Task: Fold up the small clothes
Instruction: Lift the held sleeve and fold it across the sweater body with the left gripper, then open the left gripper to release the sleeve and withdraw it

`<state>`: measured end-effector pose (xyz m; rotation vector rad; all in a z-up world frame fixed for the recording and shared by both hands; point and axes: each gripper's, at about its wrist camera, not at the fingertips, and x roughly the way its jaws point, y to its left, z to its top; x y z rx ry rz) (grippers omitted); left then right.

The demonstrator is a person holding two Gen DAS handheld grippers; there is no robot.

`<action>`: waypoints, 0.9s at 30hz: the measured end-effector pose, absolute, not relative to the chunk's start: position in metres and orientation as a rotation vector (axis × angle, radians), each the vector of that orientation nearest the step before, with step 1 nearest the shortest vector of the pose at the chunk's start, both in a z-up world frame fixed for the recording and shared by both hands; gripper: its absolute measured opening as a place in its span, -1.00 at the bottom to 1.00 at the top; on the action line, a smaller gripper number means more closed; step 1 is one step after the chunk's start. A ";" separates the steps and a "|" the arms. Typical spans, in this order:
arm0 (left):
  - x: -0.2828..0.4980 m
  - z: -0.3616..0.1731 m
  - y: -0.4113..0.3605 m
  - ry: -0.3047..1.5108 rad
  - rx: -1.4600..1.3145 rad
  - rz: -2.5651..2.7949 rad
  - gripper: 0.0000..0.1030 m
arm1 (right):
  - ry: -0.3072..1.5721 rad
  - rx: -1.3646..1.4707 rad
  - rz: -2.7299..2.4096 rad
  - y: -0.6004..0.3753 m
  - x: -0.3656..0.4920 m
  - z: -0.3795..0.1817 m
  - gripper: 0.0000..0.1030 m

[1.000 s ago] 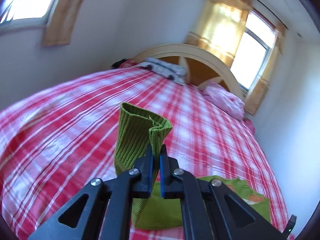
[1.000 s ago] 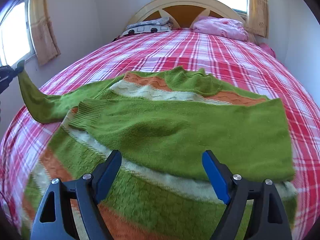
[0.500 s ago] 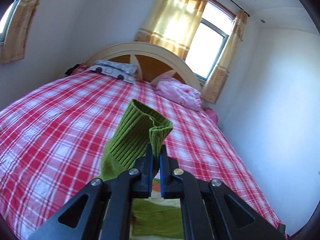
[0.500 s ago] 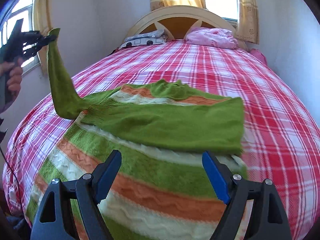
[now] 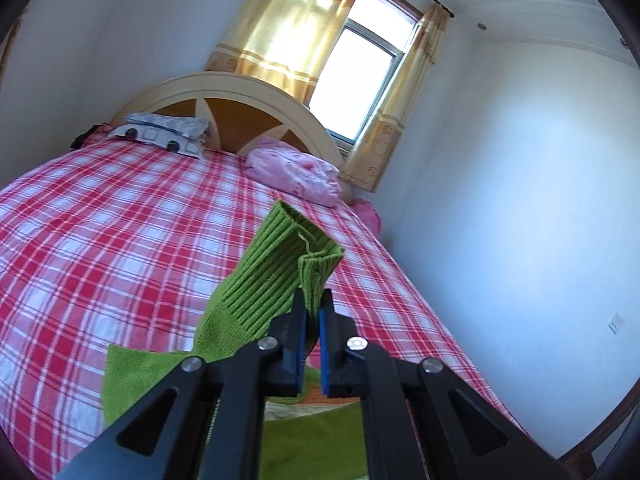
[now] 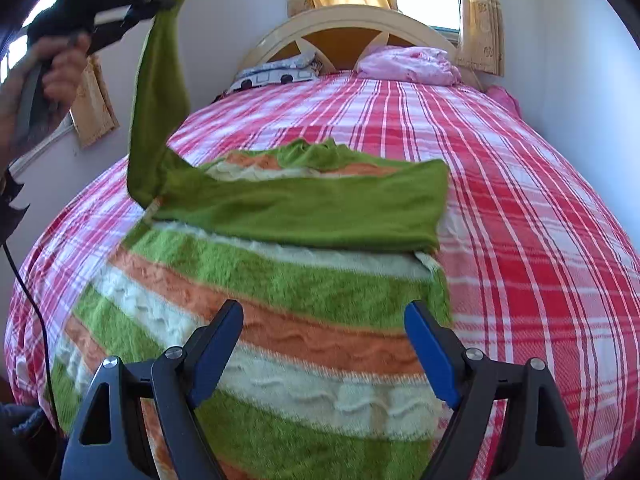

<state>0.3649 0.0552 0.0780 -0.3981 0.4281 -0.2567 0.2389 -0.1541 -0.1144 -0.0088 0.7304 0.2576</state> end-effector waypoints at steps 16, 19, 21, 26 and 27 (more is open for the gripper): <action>0.383 -0.010 -0.089 0.641 -0.306 -0.384 -0.90 | 0.793 0.048 0.248 -0.164 0.240 -0.150 0.62; 0.387 -0.030 -0.105 0.697 -0.293 -0.405 -0.89 | 0.806 0.051 0.251 -0.165 0.241 -0.153 0.62; 0.387 -0.039 -0.114 0.727 -0.264 -0.402 -0.88 | 0.806 0.054 0.252 -0.165 0.241 -0.153 0.62; 0.377 -0.037 -0.121 0.733 -0.141 -0.383 -0.22 | 0.810 0.053 0.261 -0.163 0.243 -0.155 0.67; 0.368 -0.032 -0.114 0.716 -0.121 -0.370 0.12 | 0.811 0.054 0.264 -0.163 0.244 -0.155 0.67</action>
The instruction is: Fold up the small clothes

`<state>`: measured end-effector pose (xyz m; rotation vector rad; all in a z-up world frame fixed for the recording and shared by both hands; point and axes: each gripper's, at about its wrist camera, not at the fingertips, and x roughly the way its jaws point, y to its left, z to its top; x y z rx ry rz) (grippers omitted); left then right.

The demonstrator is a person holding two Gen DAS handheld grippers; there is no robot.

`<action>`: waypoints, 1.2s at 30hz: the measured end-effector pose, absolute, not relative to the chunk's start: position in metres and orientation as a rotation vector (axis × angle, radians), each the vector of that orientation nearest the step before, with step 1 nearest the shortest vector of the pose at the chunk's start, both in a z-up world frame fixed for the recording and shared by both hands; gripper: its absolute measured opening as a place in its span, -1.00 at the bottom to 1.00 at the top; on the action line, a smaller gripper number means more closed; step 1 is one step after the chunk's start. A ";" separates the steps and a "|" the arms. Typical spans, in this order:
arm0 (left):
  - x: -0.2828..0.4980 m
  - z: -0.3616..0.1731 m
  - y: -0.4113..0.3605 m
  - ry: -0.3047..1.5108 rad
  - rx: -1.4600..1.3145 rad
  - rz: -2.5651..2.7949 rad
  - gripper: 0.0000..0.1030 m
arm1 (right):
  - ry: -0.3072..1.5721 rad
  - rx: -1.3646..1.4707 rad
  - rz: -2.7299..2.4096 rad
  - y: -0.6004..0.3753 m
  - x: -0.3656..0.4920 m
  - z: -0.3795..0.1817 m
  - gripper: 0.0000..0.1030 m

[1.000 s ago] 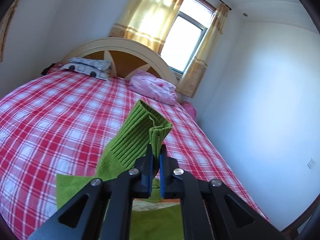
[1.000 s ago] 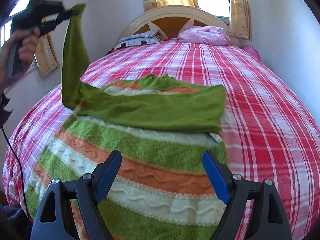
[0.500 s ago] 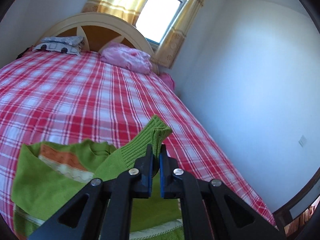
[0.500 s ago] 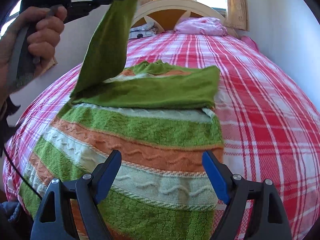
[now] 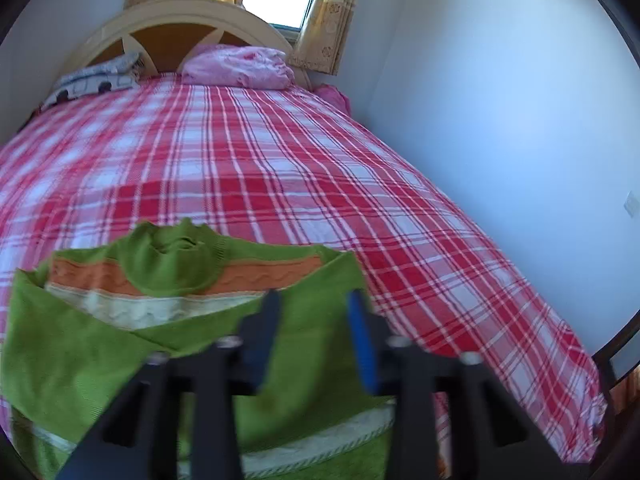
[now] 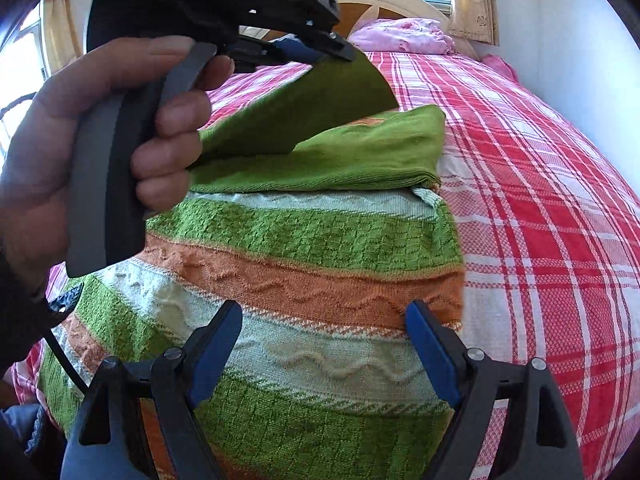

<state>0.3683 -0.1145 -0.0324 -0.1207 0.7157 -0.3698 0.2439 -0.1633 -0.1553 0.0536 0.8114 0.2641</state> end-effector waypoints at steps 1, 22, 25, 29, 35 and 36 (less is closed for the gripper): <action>0.367 -0.033 -0.109 0.700 -0.112 -0.364 0.34 | 0.812 0.055 0.265 -0.163 0.244 -0.156 0.68; 0.324 -0.123 0.116 0.844 -0.032 0.126 0.45 | 0.816 0.025 0.249 -0.159 0.245 -0.160 0.75; 0.337 -0.131 0.117 0.865 -0.018 0.124 0.53 | 0.812 0.021 0.241 -0.159 0.245 -0.160 0.75; 0.347 -0.140 0.127 0.886 -0.031 0.175 0.82 | 0.800 0.035 0.216 -0.163 0.243 -0.157 0.75; 0.342 -0.145 0.132 0.886 -0.067 0.172 0.96 | 0.752 0.115 0.219 -0.177 0.249 -0.133 0.75; 0.342 -0.146 0.133 0.887 -0.075 0.174 0.99 | 0.762 0.145 0.226 -0.180 0.258 -0.127 0.74</action>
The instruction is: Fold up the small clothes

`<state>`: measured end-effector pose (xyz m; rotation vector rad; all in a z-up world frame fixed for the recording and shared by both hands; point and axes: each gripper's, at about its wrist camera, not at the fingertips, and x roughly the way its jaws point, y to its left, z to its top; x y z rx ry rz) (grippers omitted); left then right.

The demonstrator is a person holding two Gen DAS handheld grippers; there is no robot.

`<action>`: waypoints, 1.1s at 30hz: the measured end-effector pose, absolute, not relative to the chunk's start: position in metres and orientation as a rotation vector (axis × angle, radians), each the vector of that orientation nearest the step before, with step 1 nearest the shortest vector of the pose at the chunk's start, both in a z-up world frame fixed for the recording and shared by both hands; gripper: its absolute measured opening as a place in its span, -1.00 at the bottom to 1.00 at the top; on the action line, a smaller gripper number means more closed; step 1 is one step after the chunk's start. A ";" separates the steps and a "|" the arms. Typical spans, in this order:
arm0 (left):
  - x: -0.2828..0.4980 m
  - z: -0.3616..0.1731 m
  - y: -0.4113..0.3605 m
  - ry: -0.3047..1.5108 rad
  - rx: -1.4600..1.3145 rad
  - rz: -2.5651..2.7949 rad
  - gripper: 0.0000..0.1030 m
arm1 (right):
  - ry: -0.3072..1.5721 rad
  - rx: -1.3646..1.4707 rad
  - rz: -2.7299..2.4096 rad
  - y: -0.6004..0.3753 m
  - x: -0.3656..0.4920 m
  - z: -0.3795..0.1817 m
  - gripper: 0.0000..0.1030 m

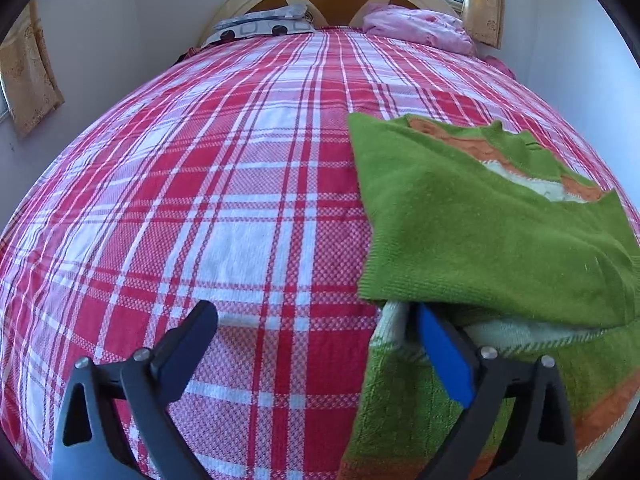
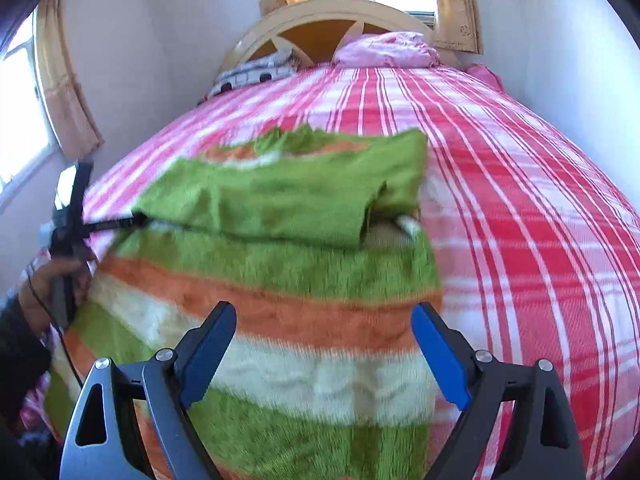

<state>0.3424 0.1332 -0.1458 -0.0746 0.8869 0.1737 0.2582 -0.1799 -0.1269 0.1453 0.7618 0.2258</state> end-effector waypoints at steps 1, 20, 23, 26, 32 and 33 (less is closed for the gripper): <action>0.343 -0.146 0.134 0.887 -0.078 0.174 1.00 | 0.762 0.166 0.229 -0.181 0.264 -0.123 0.72; 0.342 -0.148 0.138 0.890 -0.109 0.164 1.00 | 0.769 0.189 0.140 -0.195 0.347 -0.098 -0.98; 0.342 -0.148 0.140 0.888 -0.113 0.164 1.00 | 0.759 0.135 0.093 -0.200 0.346 -0.098 -0.98; 0.341 -0.147 0.139 0.885 -0.115 0.162 1.00 | 0.801 0.080 0.031 -0.205 0.351 -0.122 -0.98; 0.319 -0.138 0.142 0.861 -0.138 0.146 1.00 | 0.853 -0.047 0.011 -0.192 0.348 -0.133 -0.01; 0.311 -0.135 0.143 0.857 -0.143 0.152 1.00 | 0.853 -0.041 0.018 -0.193 0.346 -0.130 0.34</action>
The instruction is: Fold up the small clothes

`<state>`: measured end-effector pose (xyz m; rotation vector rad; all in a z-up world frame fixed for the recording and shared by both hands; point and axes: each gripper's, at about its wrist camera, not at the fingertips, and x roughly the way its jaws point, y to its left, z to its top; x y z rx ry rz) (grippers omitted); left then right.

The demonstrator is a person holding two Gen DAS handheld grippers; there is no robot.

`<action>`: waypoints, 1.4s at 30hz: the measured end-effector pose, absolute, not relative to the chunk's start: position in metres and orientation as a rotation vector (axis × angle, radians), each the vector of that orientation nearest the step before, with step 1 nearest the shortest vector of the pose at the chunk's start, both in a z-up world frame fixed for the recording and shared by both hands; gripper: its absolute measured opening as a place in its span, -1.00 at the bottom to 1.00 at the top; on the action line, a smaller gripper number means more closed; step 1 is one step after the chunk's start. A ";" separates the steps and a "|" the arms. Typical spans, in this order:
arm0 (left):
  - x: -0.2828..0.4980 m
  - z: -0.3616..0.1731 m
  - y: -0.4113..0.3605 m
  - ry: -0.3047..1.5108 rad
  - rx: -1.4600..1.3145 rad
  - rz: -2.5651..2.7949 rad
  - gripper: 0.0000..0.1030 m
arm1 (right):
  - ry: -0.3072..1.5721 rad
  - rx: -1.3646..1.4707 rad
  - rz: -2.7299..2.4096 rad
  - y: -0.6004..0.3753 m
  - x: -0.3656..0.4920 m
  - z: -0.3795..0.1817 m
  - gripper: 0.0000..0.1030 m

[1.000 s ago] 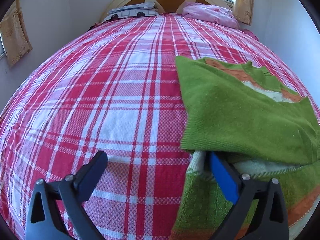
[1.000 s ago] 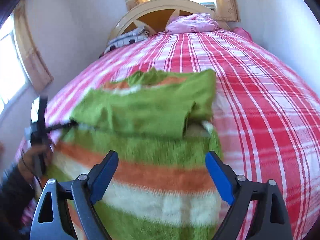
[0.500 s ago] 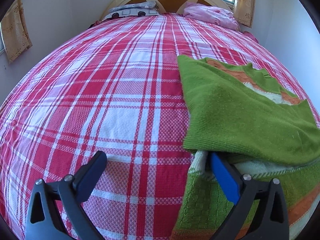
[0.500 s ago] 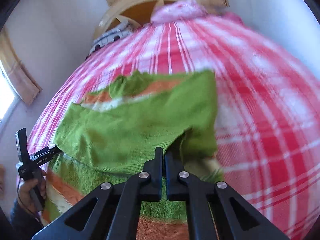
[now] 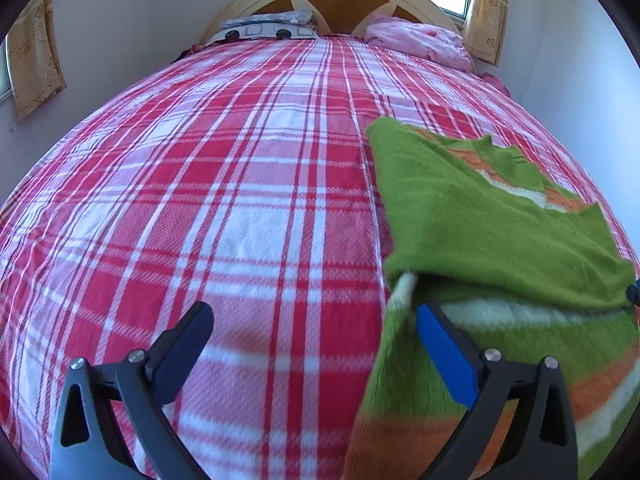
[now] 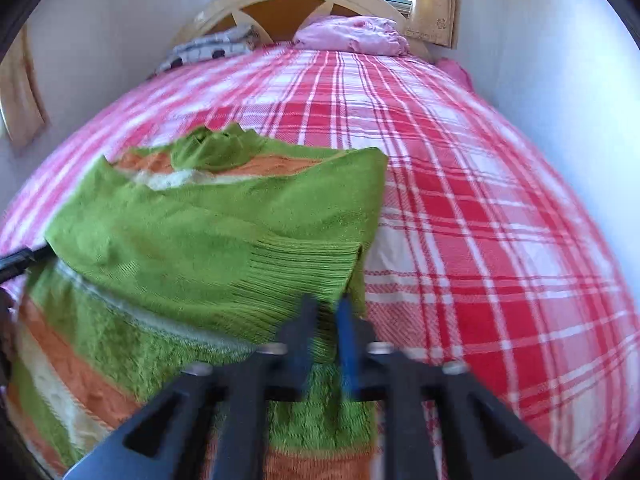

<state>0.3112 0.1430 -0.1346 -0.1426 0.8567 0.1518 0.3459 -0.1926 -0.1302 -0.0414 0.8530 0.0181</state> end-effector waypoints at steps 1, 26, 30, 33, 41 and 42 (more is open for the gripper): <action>0.301 -0.130 0.143 0.822 -0.140 0.156 1.00 | 0.828 -0.022 0.042 -0.194 0.341 -0.125 0.52; 0.341 -0.138 0.125 0.897 -0.044 0.154 1.00 | 0.841 -0.019 0.156 -0.150 0.339 -0.146 0.52; 0.319 -0.135 0.126 0.879 -0.071 0.147 1.00 | 0.850 -0.076 0.157 -0.144 0.335 -0.152 0.52; 0.310 -0.133 0.129 0.870 -0.101 0.142 1.00 | 0.827 -0.038 0.165 -0.151 0.328 -0.150 0.52; 0.301 -0.136 0.130 0.861 -0.107 0.142 1.00 | 0.803 -0.028 0.169 -0.156 0.320 -0.155 0.52; 0.299 -0.136 0.129 0.863 -0.096 0.140 1.00 | 0.802 -0.027 0.168 -0.156 0.320 -0.155 0.52</action>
